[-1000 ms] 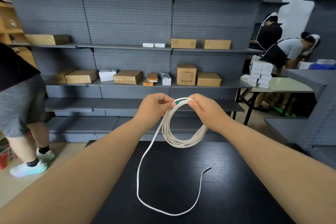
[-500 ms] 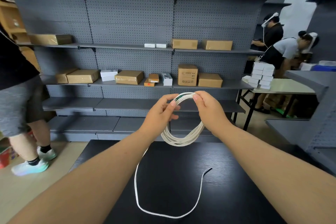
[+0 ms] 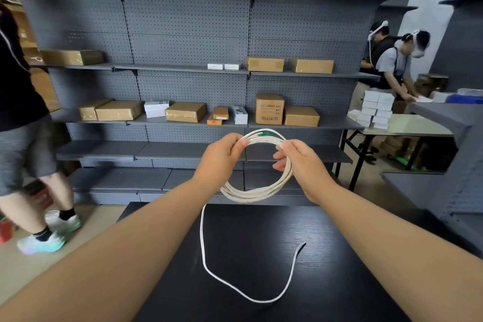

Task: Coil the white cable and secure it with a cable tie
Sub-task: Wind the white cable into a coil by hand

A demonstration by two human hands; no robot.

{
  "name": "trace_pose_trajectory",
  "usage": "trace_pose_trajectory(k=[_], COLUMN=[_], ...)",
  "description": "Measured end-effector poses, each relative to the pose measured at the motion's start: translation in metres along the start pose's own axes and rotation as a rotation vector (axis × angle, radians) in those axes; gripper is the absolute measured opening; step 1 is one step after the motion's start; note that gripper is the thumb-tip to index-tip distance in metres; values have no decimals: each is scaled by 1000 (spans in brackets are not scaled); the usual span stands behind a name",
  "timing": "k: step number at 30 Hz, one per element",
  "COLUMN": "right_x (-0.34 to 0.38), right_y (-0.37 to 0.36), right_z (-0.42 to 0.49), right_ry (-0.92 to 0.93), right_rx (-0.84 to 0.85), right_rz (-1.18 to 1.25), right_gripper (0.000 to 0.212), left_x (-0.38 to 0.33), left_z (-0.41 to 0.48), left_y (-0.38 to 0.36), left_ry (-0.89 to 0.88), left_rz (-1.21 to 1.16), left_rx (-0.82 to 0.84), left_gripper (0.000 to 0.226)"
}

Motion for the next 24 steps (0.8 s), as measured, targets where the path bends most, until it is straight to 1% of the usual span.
trace_pose_trajectory(k=[2,4,6,7,9,11,14,16,20,24], right_x=[2,8,15,17,18,18,23,28,34,38], right_y=[-2,-7,-14,-18,-27,-32,-31,-29,-20,-1], right_z=[1,2,2,1,-2,-4,-3,-3,-2,3], right_ry=[30,77,117,127,149,186,238,273,309,300], right_rx=[27,71,145,189,274,317,260,207,138,32], right_rz=[-35,-96,-228,-314,-500,-644,-764,-776,-729,-605], right_gripper=[18,29,40,41,40,35,28,27,26,20], left_x=[-6,-13,-20,-22,-26,-27,-27,-24,-7,11], left_z=[1,3,4,4,6,8,9,9,7,2], left_y=[-2,-5,-7,-8,-9,-10,-11,-11,-16,-22], left_ry=[-36,-101,-172,-198,-234,-251,-235,-171,21,163], left_rz=[62,144,236,272,317,340,324,209,-164,-440], left_rx=[40,77,98,110,137,164,178,187,241,329], left_gripper=[22,25,28,30,32,33,32,29,19,23])
Point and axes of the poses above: each hand's wrist, its own z-axis towards the middle knuckle, its own y-axis out of the back of the hand, x = y × z, the point moved 9 cm from there along z, towards the middle knuckle, and after that the axes turned 15 degrees about z, right-handed, at the moved point
